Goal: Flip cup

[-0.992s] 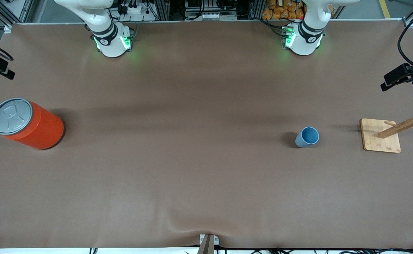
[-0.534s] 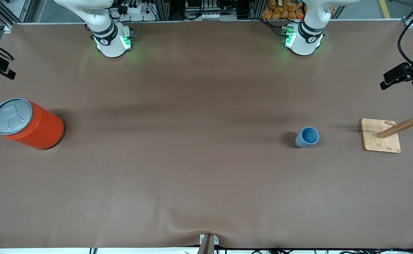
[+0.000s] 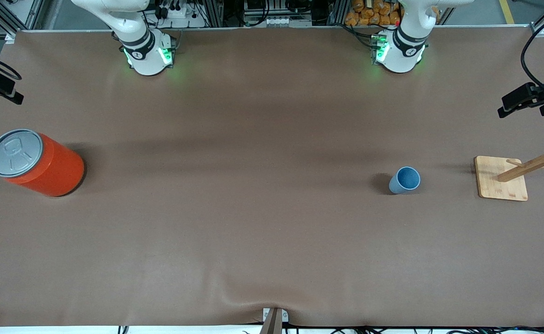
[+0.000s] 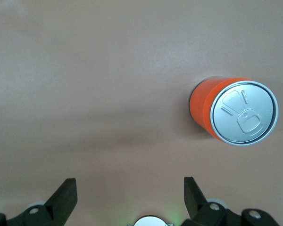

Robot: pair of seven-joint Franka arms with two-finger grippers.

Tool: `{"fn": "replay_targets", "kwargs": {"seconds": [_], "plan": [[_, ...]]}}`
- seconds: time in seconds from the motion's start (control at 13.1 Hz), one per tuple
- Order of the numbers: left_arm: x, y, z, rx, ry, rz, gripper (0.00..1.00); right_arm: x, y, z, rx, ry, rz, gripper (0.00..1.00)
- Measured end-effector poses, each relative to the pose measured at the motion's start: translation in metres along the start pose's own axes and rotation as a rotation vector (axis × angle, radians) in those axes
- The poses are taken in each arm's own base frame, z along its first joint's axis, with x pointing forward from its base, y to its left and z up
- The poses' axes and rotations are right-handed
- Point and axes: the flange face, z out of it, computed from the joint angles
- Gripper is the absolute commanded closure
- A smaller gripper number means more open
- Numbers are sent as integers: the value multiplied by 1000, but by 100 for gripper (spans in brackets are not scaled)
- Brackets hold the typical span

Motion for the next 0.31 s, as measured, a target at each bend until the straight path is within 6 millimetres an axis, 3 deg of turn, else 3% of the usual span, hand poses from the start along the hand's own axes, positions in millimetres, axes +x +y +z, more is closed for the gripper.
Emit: {"fn": "replay_targets", "kwargs": {"seconds": [0.31], "plan": [[0, 2, 0, 0, 0, 3, 0, 0, -8, 1, -1, -3, -14, 0]]}}
